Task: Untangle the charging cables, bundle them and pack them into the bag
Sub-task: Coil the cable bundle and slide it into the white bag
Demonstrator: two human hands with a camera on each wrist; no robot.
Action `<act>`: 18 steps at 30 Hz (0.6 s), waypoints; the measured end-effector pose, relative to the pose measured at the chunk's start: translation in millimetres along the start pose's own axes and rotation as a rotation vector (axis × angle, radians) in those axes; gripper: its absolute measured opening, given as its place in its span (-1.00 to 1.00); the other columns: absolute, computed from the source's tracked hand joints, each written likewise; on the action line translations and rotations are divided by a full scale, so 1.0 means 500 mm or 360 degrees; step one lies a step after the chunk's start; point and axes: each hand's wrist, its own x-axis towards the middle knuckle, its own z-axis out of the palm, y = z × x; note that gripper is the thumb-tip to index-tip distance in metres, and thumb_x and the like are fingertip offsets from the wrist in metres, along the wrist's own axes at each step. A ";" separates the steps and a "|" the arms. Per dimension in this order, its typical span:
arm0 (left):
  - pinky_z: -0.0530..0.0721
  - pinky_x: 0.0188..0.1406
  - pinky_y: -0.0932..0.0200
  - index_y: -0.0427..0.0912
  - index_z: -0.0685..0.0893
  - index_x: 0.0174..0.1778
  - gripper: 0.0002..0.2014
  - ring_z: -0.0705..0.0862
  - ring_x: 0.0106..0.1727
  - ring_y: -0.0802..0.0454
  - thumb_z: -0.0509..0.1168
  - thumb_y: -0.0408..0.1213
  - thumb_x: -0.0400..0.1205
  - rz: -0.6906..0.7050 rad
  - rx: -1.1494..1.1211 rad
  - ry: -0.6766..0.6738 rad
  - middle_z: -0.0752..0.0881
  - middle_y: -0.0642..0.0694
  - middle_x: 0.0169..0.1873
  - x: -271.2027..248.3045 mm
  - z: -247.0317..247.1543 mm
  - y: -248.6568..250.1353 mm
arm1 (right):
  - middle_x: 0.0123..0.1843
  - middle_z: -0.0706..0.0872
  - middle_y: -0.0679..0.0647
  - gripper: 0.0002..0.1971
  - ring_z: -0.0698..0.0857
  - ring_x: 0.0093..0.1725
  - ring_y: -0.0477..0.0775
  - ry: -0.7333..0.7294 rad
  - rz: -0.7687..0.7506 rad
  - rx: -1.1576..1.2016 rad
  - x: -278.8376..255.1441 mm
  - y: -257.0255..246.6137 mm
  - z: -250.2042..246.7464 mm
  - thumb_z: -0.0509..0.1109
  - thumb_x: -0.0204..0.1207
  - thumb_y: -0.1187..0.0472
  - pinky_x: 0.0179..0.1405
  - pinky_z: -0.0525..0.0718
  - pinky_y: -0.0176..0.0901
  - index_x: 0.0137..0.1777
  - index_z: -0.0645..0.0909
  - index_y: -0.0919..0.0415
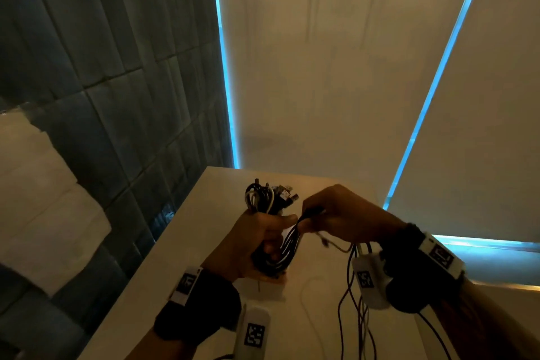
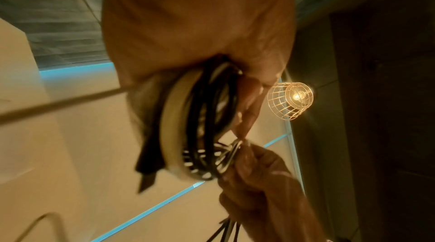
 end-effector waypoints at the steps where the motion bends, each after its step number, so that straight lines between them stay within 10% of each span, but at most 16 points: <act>1: 0.38 -0.63 0.27 -0.17 0.49 -0.34 -0.80 0.32 -0.67 0.09 0.35 -0.41 0.56 0.0072 0.0018 0.0040 0.32 -0.02 -0.64 0.000 0.000 -0.006 | -0.38 0.72 0.02 -0.83 0.65 -0.36 0.00 -0.0006 -0.0026 -0.0057 0.004 -0.007 -0.006 0.51 0.49 0.10 -0.30 0.59 -0.11 -0.26 0.73 0.18; 7: 0.59 0.26 -0.29 -0.23 0.75 0.01 -0.70 0.74 0.07 -0.21 0.47 -0.29 0.36 0.0297 -0.0011 -0.0033 0.77 -0.21 -0.08 -0.012 -0.012 -0.019 | -0.37 0.71 -0.12 -0.87 0.67 -0.34 -0.14 -0.0050 -0.0068 -0.0154 0.019 -0.037 -0.029 0.49 0.51 0.13 -0.32 0.57 -0.33 -0.16 0.76 0.18; 13: 0.58 -0.17 -0.09 -0.24 0.67 -0.07 -0.82 0.61 -0.38 -0.05 0.41 -0.45 0.43 0.0227 0.0094 -0.0356 0.66 -0.14 -0.36 -0.035 0.011 -0.019 | -0.17 0.81 -0.07 -0.86 0.76 -0.14 -0.08 -0.0124 -0.0094 -0.0081 0.021 -0.060 -0.032 0.57 0.41 0.18 -0.06 0.73 -0.24 -0.04 0.79 0.12; 18: 0.49 -0.36 0.04 -0.24 0.63 -0.03 -0.69 0.46 -0.54 0.07 0.52 -0.25 0.38 0.0164 0.0154 -0.0356 0.51 -0.04 -0.52 -0.036 0.003 -0.023 | -0.30 0.72 0.10 -0.68 0.59 -0.36 -0.05 -0.0090 0.0077 -0.0077 0.021 -0.053 -0.044 0.67 0.24 0.00 -0.27 0.59 -0.11 -0.18 0.71 0.20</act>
